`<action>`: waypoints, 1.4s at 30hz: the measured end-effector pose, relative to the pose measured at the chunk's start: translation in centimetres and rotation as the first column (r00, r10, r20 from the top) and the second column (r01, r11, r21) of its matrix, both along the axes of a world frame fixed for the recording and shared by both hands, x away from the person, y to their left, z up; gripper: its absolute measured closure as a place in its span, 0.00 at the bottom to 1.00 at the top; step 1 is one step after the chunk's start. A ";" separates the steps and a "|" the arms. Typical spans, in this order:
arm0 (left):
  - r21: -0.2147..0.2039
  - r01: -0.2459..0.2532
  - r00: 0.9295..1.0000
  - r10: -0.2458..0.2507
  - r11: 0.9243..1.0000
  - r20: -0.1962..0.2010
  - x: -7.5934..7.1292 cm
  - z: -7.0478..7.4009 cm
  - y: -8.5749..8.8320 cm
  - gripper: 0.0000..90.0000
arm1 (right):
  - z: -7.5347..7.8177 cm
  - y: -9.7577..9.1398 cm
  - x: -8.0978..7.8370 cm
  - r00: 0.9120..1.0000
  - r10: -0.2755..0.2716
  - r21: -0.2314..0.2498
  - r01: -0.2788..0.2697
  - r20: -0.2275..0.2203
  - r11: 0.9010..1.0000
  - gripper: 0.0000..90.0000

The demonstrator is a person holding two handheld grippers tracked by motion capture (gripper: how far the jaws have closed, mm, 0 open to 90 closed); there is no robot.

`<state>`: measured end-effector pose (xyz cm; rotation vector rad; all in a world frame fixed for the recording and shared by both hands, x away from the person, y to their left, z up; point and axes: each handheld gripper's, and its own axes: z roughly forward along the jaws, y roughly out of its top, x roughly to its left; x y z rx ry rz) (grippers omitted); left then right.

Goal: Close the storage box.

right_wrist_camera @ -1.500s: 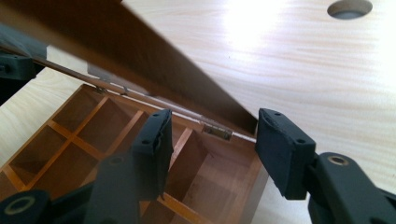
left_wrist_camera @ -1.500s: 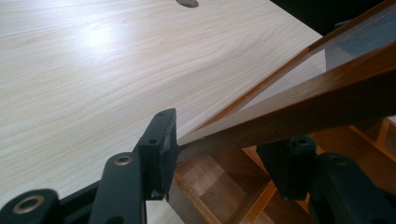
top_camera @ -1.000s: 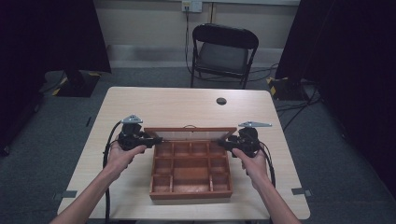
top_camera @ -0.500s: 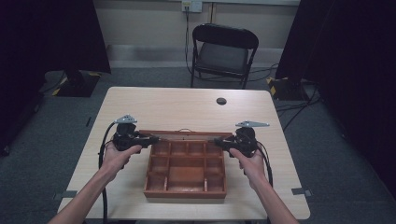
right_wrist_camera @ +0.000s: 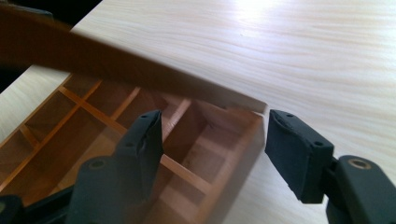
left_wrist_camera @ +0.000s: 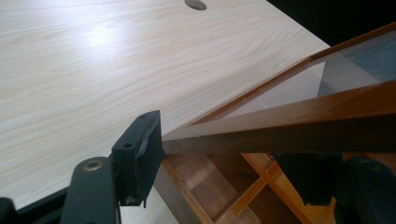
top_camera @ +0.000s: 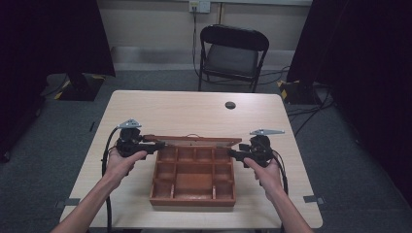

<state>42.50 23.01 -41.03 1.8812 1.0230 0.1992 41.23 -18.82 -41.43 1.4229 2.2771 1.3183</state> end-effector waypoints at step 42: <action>0.011 0.048 0.998 -0.048 0.999 0.051 -2.6 0.8 -0.9 0.21 | 9.1 2.0 0.7 0.971 0.206 0.101 -0.218 0.118 0.971 0.39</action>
